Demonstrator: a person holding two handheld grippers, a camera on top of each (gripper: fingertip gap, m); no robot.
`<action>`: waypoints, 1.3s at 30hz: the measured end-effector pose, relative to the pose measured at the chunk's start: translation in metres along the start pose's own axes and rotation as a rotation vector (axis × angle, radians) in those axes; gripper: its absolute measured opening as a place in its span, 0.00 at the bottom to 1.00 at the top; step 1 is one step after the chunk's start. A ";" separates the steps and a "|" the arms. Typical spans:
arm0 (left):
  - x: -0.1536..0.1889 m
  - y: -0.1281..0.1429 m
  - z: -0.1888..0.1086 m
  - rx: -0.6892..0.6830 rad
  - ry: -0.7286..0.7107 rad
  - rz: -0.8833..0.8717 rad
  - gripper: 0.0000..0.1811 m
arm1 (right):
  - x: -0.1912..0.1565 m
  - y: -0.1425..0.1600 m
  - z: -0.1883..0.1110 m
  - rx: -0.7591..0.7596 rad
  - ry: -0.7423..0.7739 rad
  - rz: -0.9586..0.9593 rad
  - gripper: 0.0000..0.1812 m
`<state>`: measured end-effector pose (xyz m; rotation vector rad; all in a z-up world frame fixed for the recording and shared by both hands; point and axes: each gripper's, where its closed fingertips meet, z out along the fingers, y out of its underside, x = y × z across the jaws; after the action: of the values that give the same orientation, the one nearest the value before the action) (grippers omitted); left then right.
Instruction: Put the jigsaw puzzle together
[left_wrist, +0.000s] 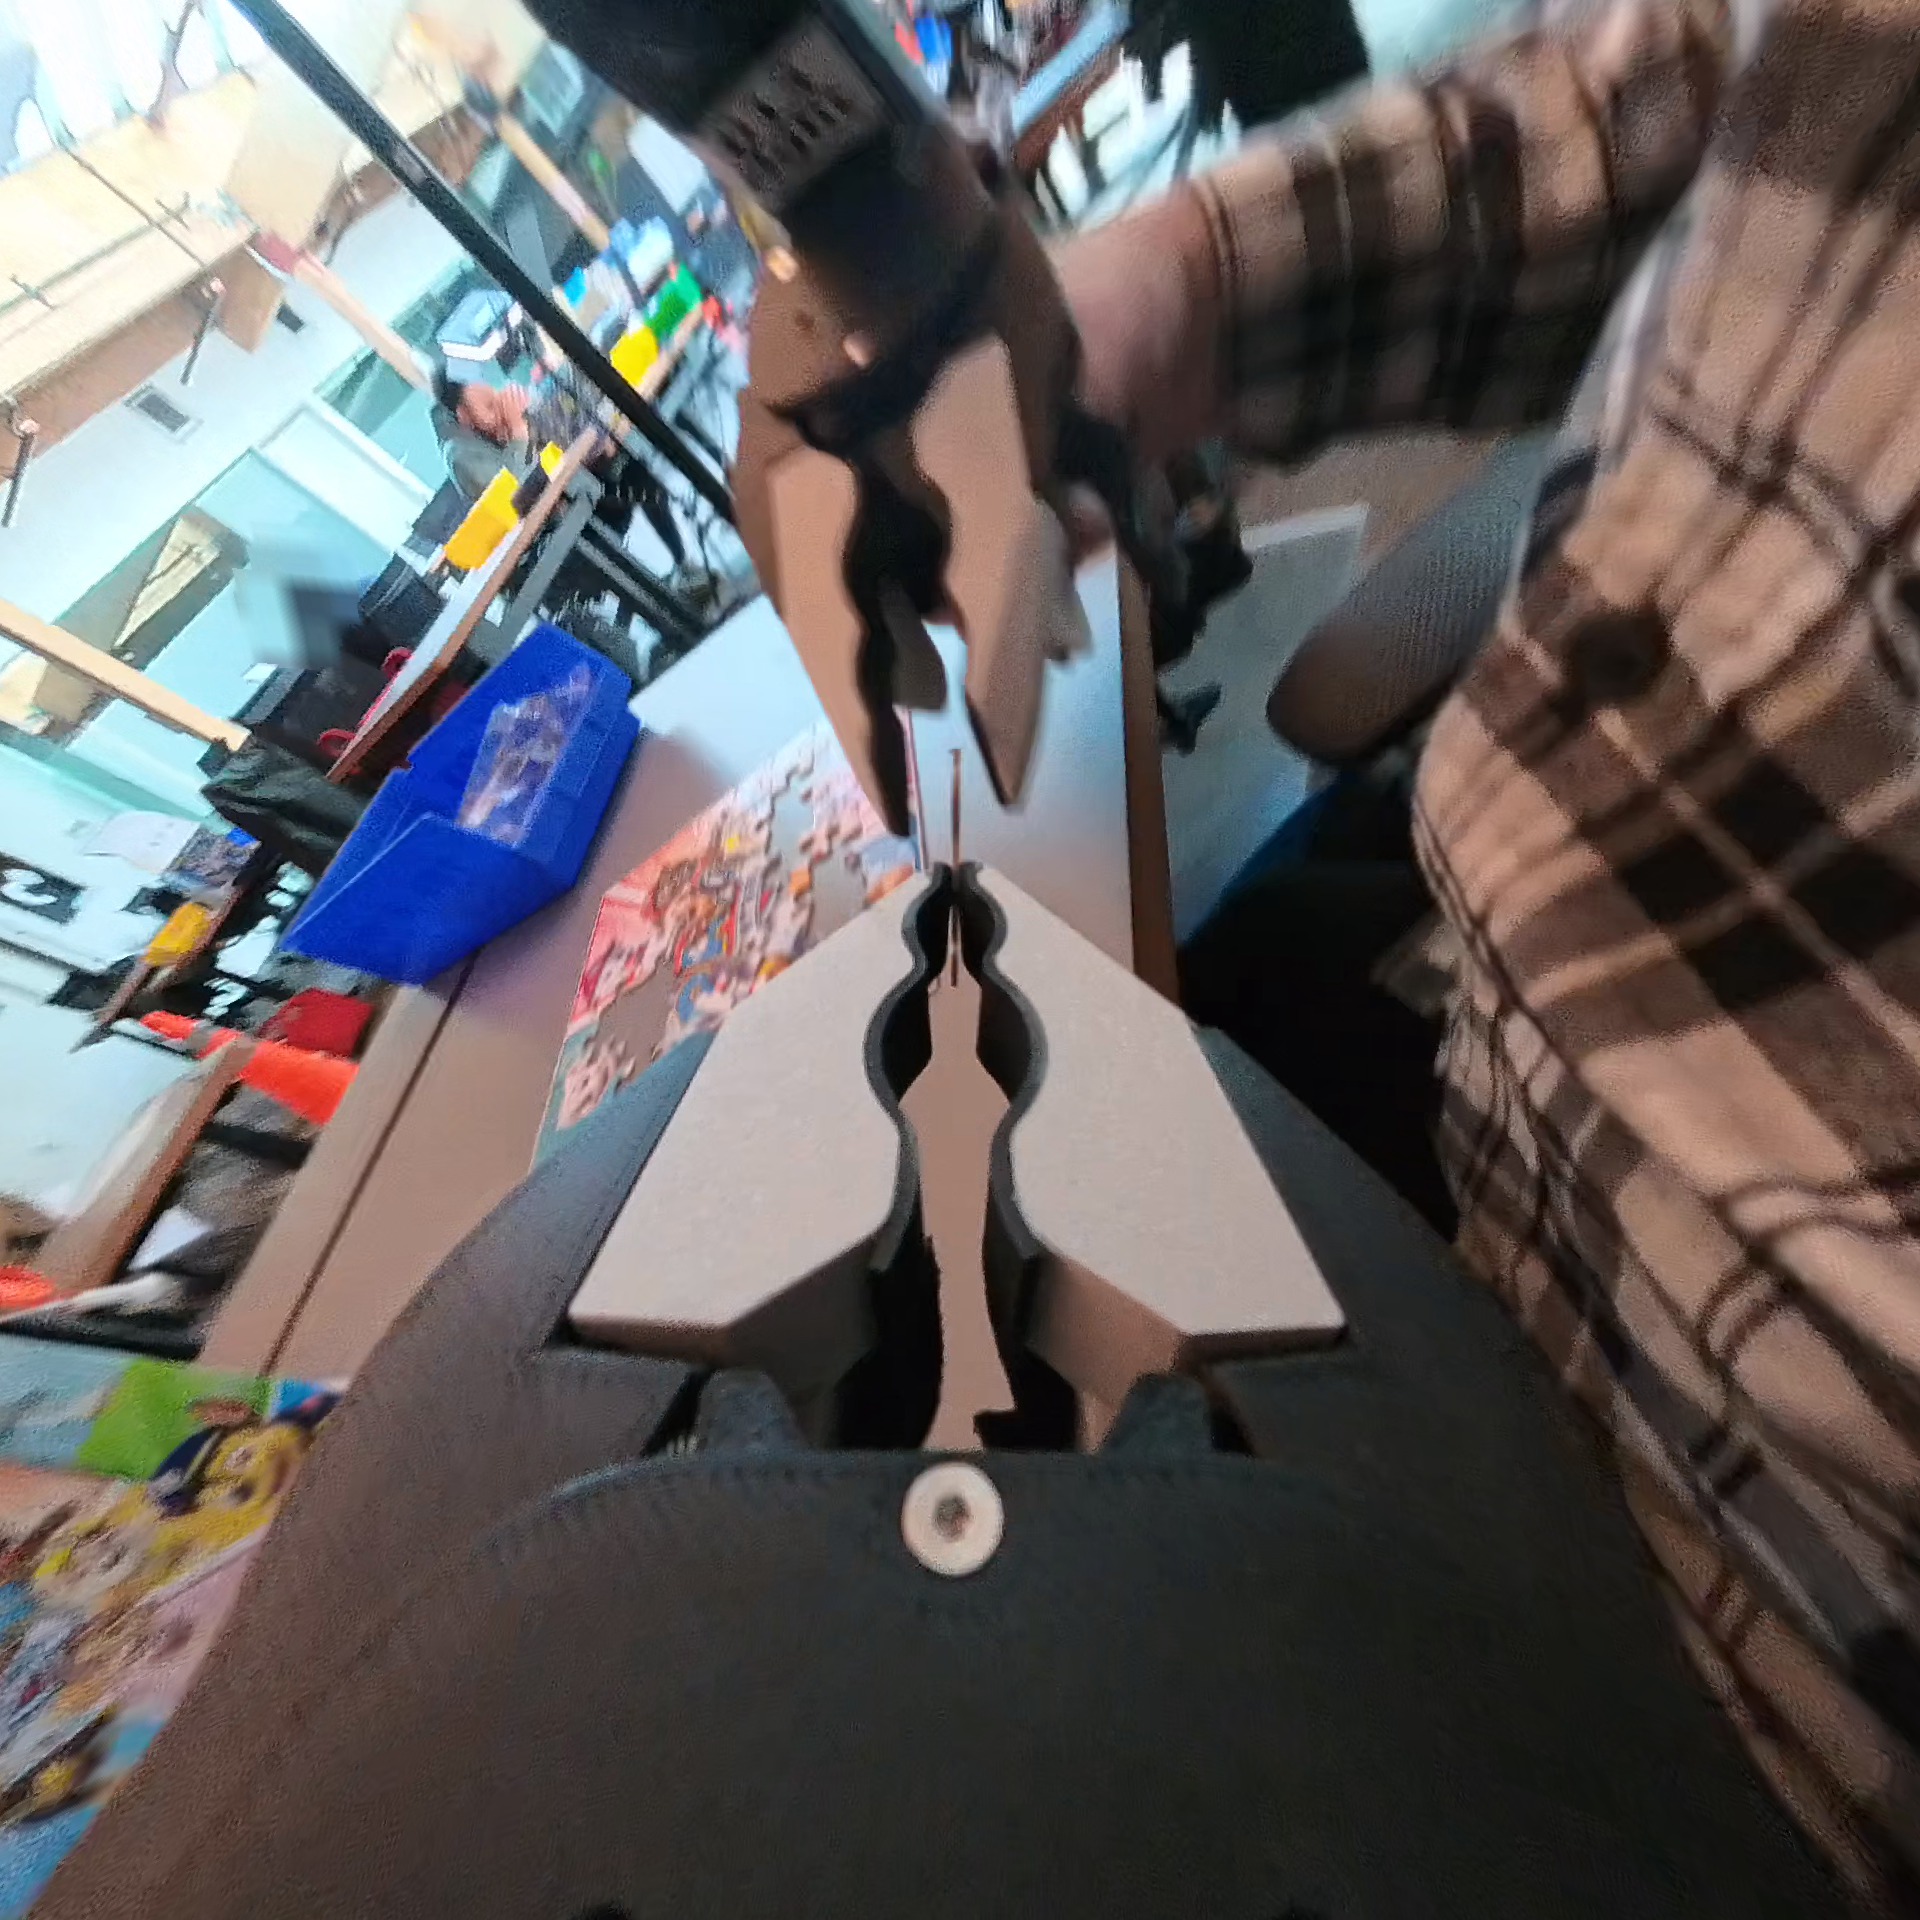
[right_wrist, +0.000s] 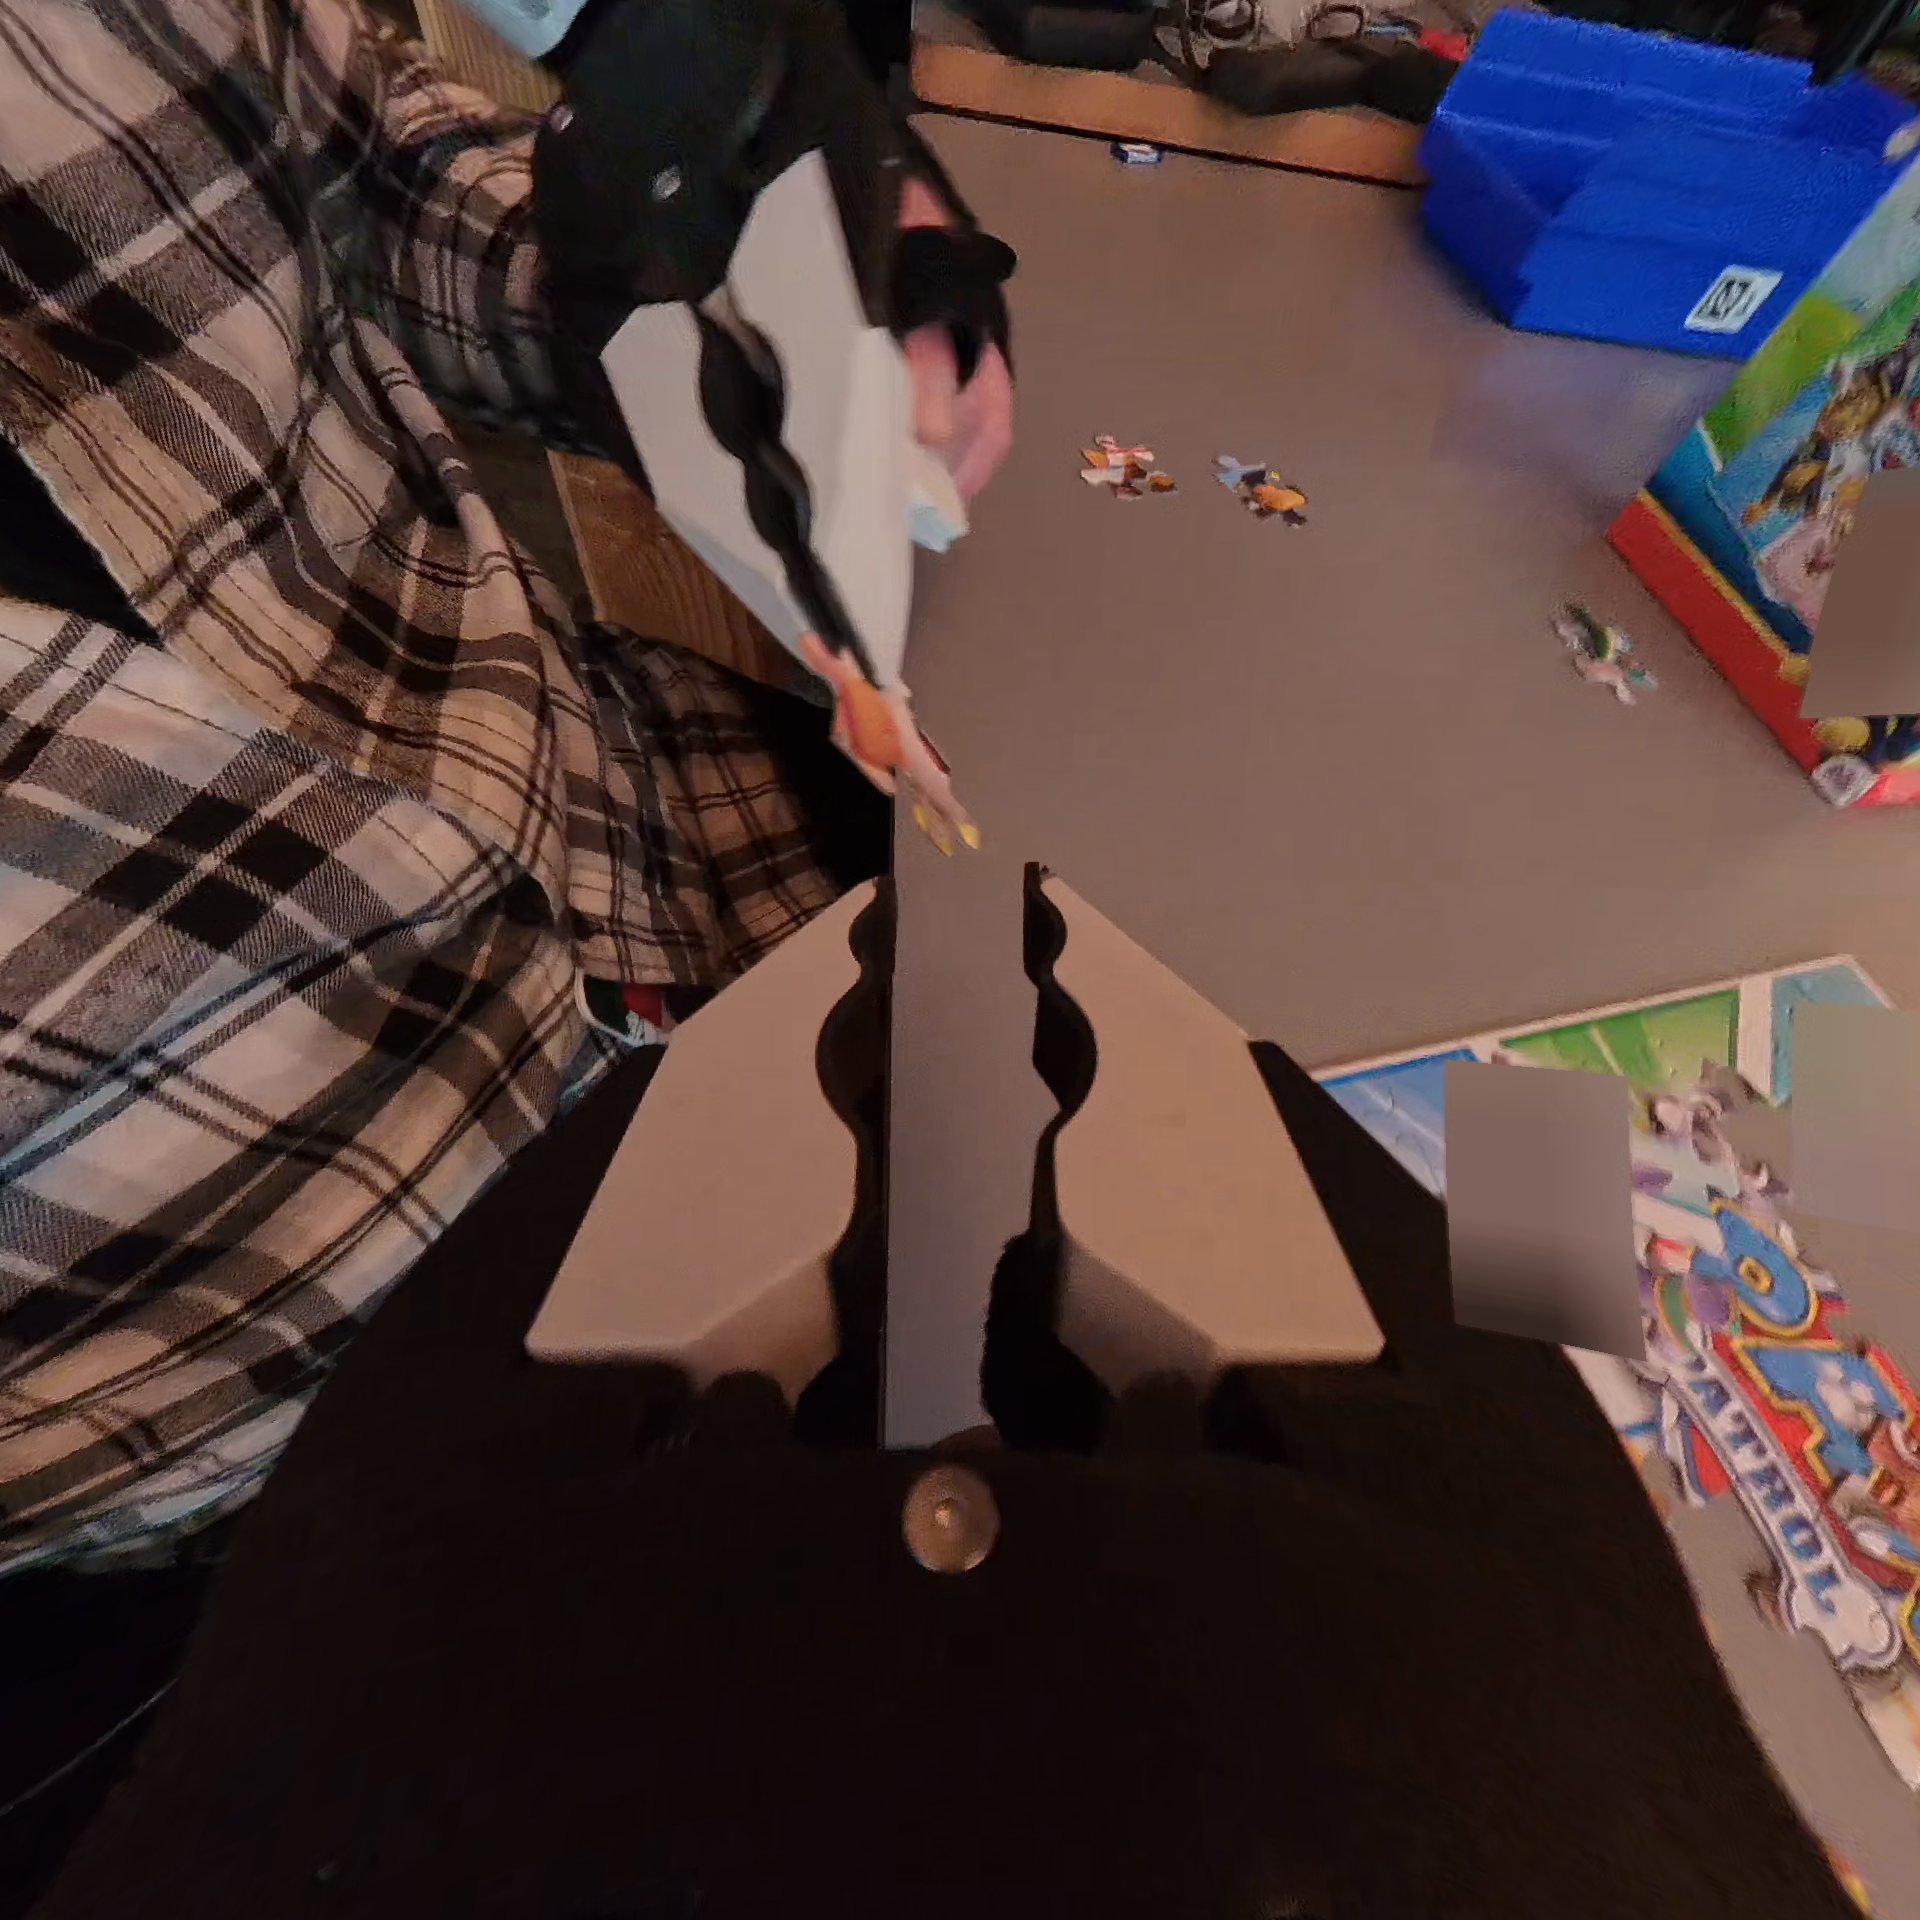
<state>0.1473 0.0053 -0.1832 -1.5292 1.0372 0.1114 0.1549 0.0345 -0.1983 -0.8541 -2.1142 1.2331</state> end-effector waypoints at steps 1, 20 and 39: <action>-0.005 -0.007 0.002 0.046 0.009 -0.039 0.00 | -0.005 -0.001 0.004 -0.009 0.006 -0.033 0.12; -0.089 0.026 0.092 0.022 0.112 -0.290 0.05 | 0.114 0.042 -0.091 -0.497 0.803 -0.381 0.00; -0.088 0.101 0.169 -0.274 0.221 -0.338 0.08 | 0.172 0.151 -0.102 -1.092 0.748 -0.426 0.00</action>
<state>0.1102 0.2061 -0.2519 -1.9804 0.9461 -0.1614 0.1531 0.2756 -0.2654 -0.9660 -2.0203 -0.5186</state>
